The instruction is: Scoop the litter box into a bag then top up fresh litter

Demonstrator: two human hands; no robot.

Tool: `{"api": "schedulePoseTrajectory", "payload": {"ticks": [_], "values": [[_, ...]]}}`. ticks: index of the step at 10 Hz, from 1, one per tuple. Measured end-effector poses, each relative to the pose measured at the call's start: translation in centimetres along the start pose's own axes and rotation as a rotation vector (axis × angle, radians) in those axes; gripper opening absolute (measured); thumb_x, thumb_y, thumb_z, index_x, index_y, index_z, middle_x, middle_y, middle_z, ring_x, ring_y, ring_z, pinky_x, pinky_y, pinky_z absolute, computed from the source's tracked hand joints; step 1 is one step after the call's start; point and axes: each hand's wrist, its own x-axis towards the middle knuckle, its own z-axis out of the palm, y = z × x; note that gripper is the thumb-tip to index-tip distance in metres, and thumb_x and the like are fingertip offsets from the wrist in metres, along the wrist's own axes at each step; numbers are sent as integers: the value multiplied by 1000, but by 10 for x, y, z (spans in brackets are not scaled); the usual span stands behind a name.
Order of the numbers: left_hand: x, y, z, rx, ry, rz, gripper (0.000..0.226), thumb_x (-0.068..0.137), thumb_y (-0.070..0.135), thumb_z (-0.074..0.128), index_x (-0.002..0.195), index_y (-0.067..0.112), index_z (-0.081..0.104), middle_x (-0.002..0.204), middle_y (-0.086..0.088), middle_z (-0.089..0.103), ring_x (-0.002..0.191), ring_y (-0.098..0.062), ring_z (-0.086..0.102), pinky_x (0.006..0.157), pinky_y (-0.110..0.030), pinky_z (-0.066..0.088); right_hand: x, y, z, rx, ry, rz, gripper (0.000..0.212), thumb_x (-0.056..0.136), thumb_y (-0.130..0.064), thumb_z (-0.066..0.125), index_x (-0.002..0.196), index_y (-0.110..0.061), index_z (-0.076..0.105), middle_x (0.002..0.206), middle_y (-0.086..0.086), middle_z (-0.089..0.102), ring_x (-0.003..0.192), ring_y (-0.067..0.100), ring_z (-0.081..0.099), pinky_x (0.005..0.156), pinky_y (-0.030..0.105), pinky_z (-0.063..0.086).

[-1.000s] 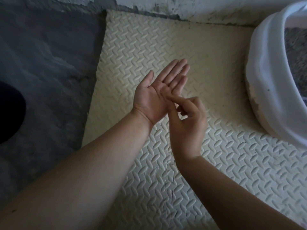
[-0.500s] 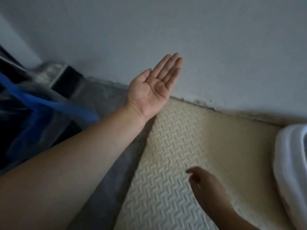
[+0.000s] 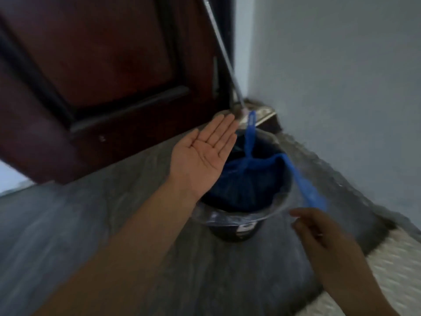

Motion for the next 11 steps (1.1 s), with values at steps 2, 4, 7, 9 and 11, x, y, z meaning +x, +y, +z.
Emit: {"api": "schedulePoseTrajectory", "payload": {"ticks": [2, 4, 7, 9, 11], "values": [[0, 34, -36, -9, 90, 94, 48, 102, 26, 24, 122, -7, 52, 131, -18, 54, 129, -30, 44, 110, -41, 32, 17, -62, 55, -173, -168, -267, 56, 95, -20, 48, 141, -45, 30, 84, -18, 47, 74, 3, 49, 62, 19, 42], [19, 21, -52, 102, 97, 70, 56, 102, 36, 18, 136, -2, 42, 140, -16, 49, 133, -27, 43, 115, -39, 26, 44, -98, 98, -512, -190, -564, 81, 69, -10, 71, 140, -18, 32, 79, -3, 48, 66, 14, 43, 56, 29, 33], [43, 15, -58, 291, 28, -31, 66, 99, 50, 15, 140, 5, 41, 141, -10, 50, 132, -19, 46, 114, -34, 28, 72, -97, 97, -672, -200, -404, 71, 77, -14, 66, 142, -17, 40, 81, -1, 47, 68, 15, 40, 59, 30, 34], [51, 14, -62, 401, -17, -90, 68, 98, 53, 13, 141, 8, 41, 142, -7, 50, 132, -17, 46, 115, -35, 27, 73, -97, 108, -592, -247, -442, 71, 87, -17, 52, 150, -21, 19, 87, -4, 42, 73, 14, 41, 62, 28, 33], [51, 12, -68, 494, 12, -120, 60, 99, 53, 16, 138, 18, 46, 140, 0, 53, 128, -17, 50, 113, -40, 28, 75, -84, 103, -561, -18, -437, 41, 82, -29, 41, 111, -13, 66, 85, 2, 57, 72, 20, 54, 59, 33, 46]]}}
